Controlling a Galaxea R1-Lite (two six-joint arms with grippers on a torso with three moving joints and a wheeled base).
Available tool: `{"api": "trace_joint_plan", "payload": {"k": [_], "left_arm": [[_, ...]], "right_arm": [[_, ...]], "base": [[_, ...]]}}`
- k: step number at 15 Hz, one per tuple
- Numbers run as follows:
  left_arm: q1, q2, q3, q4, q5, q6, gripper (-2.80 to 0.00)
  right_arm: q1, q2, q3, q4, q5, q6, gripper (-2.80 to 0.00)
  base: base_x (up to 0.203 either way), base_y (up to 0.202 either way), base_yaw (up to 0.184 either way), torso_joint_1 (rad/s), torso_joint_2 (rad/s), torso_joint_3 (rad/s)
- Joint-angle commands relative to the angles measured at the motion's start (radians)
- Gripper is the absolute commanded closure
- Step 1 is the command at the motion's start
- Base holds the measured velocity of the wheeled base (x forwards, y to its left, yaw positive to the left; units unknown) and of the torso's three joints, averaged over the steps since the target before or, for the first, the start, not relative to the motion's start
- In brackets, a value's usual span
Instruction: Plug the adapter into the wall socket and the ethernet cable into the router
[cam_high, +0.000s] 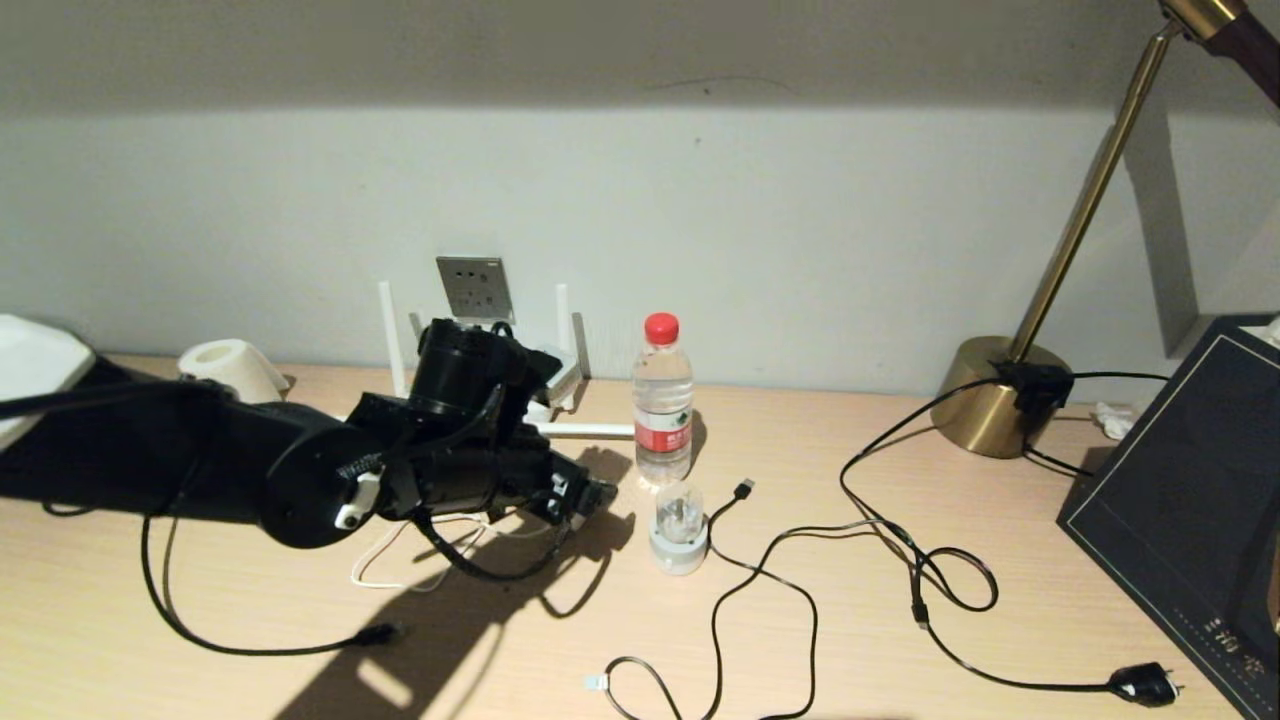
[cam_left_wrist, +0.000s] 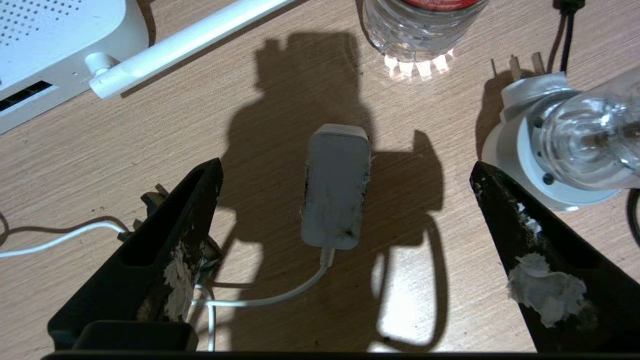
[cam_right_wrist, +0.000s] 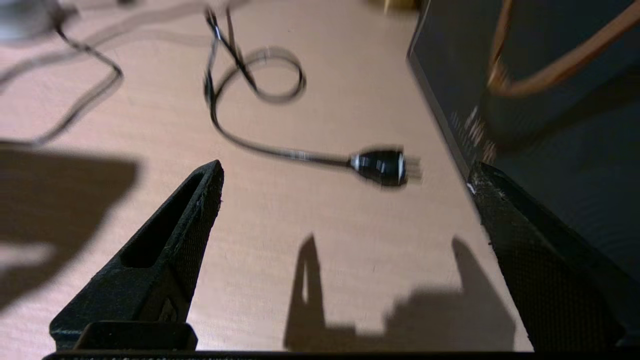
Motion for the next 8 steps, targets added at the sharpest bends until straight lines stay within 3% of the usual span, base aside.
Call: {"api": "trace_joint_plan", "payload": {"k": [1,5,8], "left_arm": [[-0.002,0.028,-0.002,-0.004,0.001,0.008,-2.8],[-0.003,0.041,-0.02,-0.001,0.001,0.015,-2.8],[-0.002,0.064,-0.037,-0.001,0.002,0.051,-2.8]], "right_arm": [[-0.004,-0.155,0.014,-0.004,0.006,-0.011,-2.8],[-0.009,-0.16,0.013,-0.002,0.015,-0.043,-2.8],[-0.009,-0.161,0.026,-0.033,0.042,-0.113,-2.8]], "base": [[0.0,0.0,0.0,0.0,0.0,0.0],[0.0,0.0,0.0,0.0,0.0,0.0],[0.0,0.0,0.0,0.0,0.0,0.0]]}}
